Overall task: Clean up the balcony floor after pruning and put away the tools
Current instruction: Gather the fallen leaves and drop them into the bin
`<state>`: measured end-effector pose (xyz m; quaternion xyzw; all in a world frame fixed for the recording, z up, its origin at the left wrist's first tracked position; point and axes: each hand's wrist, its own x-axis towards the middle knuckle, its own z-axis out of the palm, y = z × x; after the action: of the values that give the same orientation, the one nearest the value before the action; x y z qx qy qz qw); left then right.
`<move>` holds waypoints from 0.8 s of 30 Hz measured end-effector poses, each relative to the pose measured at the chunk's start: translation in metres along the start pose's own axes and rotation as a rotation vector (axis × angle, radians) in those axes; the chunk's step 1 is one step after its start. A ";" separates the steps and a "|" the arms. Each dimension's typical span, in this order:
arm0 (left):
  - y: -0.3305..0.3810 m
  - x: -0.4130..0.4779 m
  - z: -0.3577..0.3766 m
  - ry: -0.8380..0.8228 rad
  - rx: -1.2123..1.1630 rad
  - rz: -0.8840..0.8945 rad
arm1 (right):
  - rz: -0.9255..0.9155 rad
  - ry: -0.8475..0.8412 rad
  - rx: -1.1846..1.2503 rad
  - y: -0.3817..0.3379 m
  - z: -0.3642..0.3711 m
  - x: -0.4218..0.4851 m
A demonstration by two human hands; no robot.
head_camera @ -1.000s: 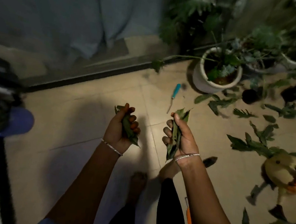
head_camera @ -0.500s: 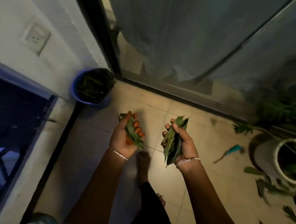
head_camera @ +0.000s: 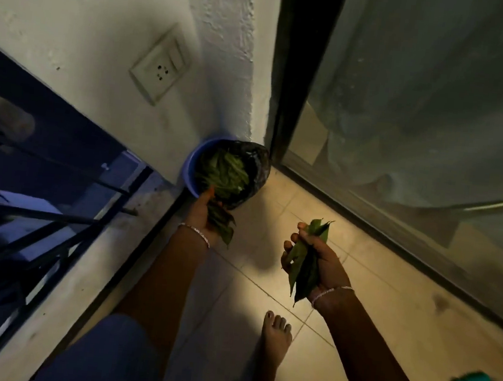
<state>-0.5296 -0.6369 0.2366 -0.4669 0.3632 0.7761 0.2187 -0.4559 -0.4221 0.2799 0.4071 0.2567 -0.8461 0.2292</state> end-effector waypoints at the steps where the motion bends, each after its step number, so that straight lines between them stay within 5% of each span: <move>1: 0.011 0.009 0.001 -0.050 -0.022 -0.013 | 0.004 0.020 -0.032 0.003 0.005 0.011; 16: 0.091 0.072 -0.003 -0.047 0.012 -0.047 | 0.003 0.279 -0.166 0.080 0.038 0.072; 24: 0.103 0.064 -0.067 -0.052 0.185 -0.102 | -0.087 0.388 0.126 0.089 0.088 0.151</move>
<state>-0.5922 -0.7543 0.1970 -0.4424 0.4034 0.7389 0.3093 -0.5385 -0.5715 0.1837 0.5644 0.2600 -0.7753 0.1128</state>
